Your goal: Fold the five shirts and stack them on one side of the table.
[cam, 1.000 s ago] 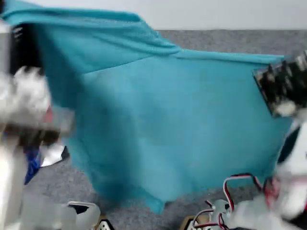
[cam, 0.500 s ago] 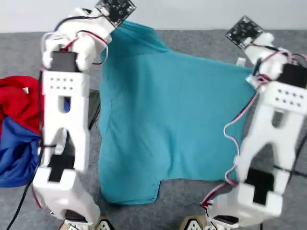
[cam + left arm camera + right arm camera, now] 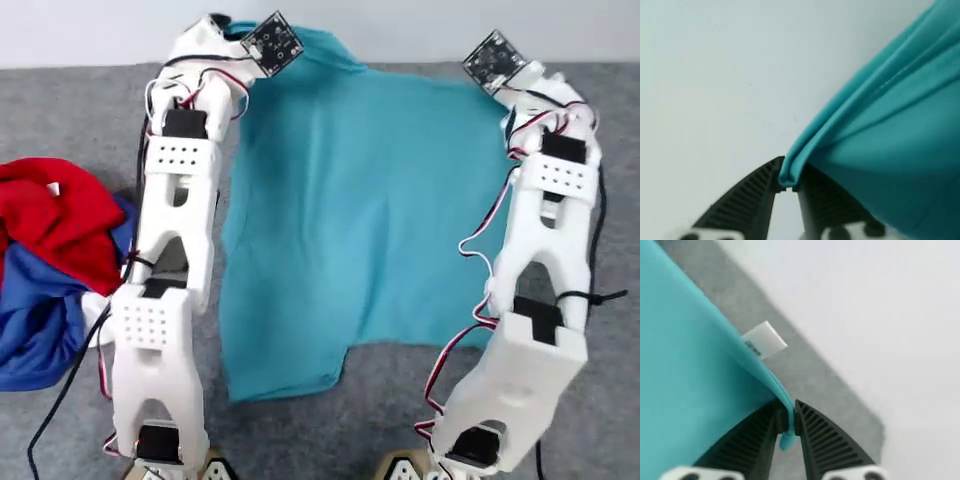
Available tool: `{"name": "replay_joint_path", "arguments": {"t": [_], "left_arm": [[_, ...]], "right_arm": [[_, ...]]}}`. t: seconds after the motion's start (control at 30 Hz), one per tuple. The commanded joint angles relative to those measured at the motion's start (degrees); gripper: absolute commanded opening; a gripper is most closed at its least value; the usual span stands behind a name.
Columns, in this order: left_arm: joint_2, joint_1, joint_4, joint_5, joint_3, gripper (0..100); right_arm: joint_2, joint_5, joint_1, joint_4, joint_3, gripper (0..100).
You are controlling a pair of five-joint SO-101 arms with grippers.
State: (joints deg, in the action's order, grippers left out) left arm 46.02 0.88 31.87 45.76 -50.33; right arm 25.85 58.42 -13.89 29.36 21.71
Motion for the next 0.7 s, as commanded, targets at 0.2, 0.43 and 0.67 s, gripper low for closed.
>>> {"name": "replay_joint_path", "arguments": {"t": [0.2, 0.43, 0.67], "left_arm": [[4.7, 2.7, 24.4, 0.7, -24.6, 1], [4.3, 5.5, 61.2, 0.8, -33.3, 1], [1.1, 4.3, 69.1, -0.6, -33.7, 1]], "right_arm": [[-2.9, 0.8, 0.9, 5.1, 0.4, 0.9], [-7.1, 4.6, 0.1, 27.7, 0.4, 0.9], [-11.0, 5.0, -1.4, 46.5, 0.4, 0.9]]}}
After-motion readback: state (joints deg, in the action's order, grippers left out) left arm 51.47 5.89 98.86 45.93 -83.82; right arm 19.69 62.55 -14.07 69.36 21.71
